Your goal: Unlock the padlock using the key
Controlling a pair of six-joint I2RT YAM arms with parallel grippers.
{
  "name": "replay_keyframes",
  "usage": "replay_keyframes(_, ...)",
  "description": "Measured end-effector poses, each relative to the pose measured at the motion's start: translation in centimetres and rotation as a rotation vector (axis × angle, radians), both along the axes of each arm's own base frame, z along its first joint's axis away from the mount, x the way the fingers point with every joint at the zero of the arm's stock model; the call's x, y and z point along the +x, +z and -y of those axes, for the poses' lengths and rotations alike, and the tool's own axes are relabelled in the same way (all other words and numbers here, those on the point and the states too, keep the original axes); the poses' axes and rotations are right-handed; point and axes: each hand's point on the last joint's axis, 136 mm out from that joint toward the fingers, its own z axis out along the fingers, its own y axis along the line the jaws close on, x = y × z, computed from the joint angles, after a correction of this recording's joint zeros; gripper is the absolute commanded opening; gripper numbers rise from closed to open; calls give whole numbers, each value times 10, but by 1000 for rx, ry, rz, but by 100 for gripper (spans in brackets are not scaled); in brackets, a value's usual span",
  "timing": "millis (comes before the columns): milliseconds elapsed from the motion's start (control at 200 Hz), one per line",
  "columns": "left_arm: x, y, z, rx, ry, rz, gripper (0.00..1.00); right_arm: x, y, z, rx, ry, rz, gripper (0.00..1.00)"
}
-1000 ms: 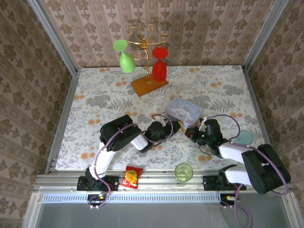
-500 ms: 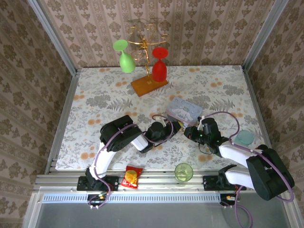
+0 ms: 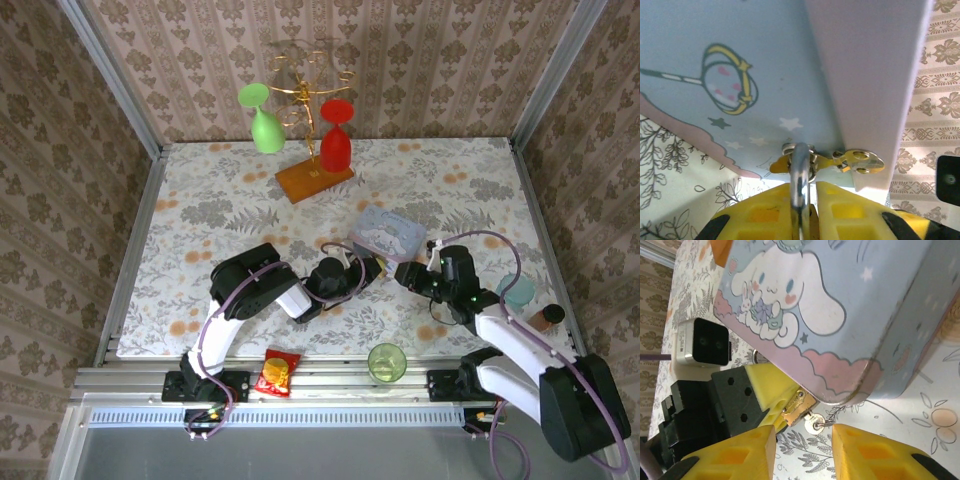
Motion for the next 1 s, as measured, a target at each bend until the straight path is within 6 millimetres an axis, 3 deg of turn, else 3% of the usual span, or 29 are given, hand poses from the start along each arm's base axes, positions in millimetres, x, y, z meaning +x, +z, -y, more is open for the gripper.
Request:
replay_keyframes(220,-2,-1,-5,3,0,-13,4,-5,-20,-8,-127,89,-28,30)
replay_keyframes(400,-3,0,-5,-2,-8,-21,3,0,-16,-20,-186,156,14,31)
replay_keyframes(625,-3,2,-4,-12,-10,-33,3,-3,-38,-28,-268,202,-11,34)
replay_keyframes(785,-3,1,-5,-12,-9,-40,2,-2,-41,-35,-319,222,21,35)
replay_keyframes(1000,-1,1,-6,-11,-5,-42,1,-2,-50,-42,-446,254,43,30)
